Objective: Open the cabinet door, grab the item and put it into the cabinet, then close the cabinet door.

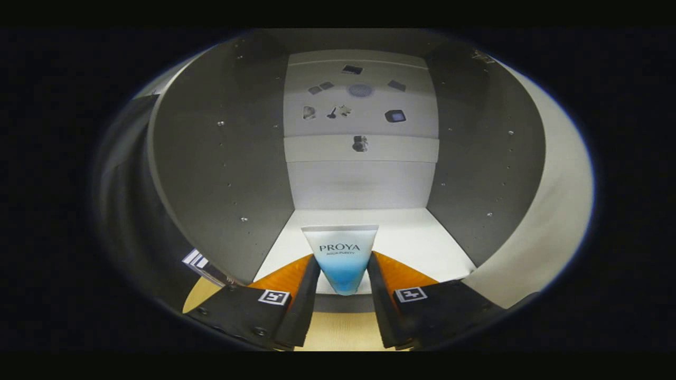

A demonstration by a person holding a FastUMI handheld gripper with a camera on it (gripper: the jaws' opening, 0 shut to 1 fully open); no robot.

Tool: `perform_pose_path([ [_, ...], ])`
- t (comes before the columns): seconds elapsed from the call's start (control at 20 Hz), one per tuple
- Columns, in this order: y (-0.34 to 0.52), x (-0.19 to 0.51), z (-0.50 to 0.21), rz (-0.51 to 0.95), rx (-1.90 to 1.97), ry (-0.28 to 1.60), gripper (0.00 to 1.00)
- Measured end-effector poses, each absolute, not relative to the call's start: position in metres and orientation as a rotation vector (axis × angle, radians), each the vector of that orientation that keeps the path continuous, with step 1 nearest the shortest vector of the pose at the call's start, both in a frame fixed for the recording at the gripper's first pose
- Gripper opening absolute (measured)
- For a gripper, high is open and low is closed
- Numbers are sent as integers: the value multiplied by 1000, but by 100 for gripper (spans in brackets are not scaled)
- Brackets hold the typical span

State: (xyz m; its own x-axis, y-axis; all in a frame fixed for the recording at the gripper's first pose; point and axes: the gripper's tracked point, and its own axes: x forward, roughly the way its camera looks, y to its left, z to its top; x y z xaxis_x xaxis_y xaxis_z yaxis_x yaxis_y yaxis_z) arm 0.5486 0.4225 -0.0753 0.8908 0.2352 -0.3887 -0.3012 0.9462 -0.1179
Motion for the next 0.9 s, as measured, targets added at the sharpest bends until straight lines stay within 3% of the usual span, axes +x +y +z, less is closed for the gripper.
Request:
perform_pose_path([
  [0.9, 427, 573, -101, 262, -182, 434, 61],
])
